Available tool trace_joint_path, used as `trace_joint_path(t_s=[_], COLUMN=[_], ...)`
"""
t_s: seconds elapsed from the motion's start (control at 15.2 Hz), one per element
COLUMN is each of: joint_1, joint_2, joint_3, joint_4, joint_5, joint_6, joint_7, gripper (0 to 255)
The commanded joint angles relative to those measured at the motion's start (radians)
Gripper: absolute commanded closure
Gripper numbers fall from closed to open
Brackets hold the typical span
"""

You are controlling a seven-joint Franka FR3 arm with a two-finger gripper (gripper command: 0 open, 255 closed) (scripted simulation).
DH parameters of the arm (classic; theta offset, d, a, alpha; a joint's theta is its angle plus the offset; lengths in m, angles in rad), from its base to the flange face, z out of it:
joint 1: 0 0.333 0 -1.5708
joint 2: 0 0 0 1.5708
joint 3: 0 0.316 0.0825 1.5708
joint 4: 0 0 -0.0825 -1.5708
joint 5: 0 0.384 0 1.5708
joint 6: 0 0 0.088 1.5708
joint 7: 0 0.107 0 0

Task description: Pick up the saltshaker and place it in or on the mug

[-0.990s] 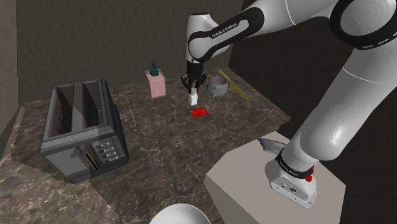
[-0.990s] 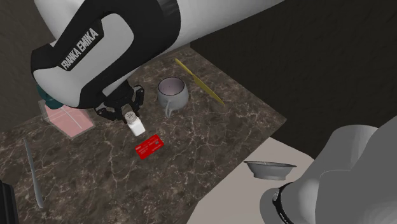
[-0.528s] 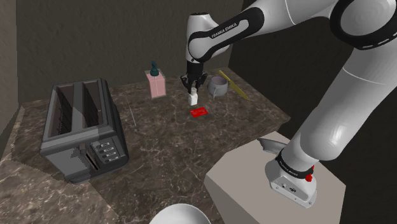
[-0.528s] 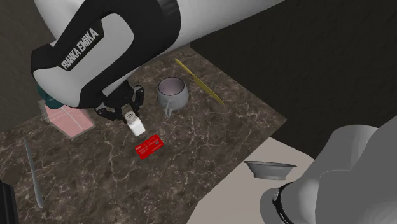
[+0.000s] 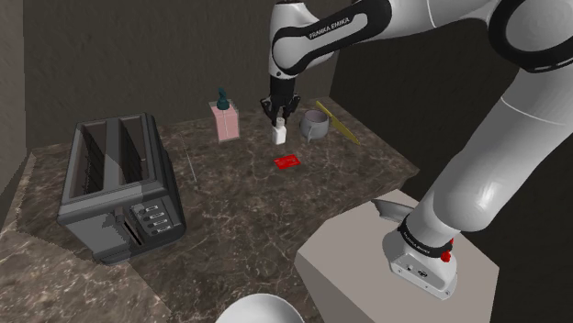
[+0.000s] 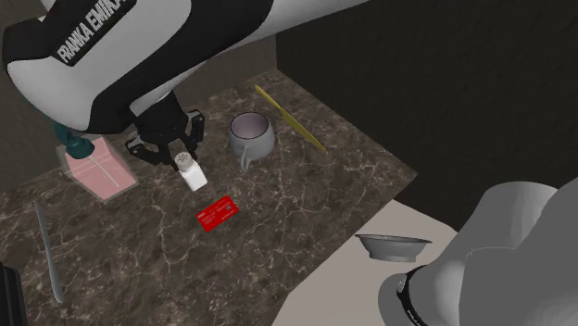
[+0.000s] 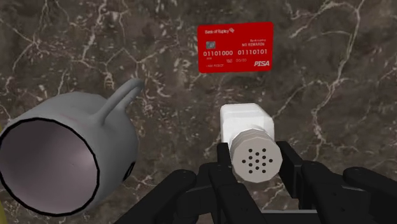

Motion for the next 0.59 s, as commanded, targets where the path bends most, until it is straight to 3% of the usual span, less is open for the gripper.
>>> trace_joint_path(t_s=[0.0, 0.53], joint_1=[-0.001, -0.002], joint_2=[-0.01, -0.044], joint_3=[-0.001, -0.001], joint_4=[0.014, 0.084], joint_5=[0.001, 0.003], joint_6=[-0.025, -0.129], joint_7=[-0.002, -0.003], gripper=[255, 255])
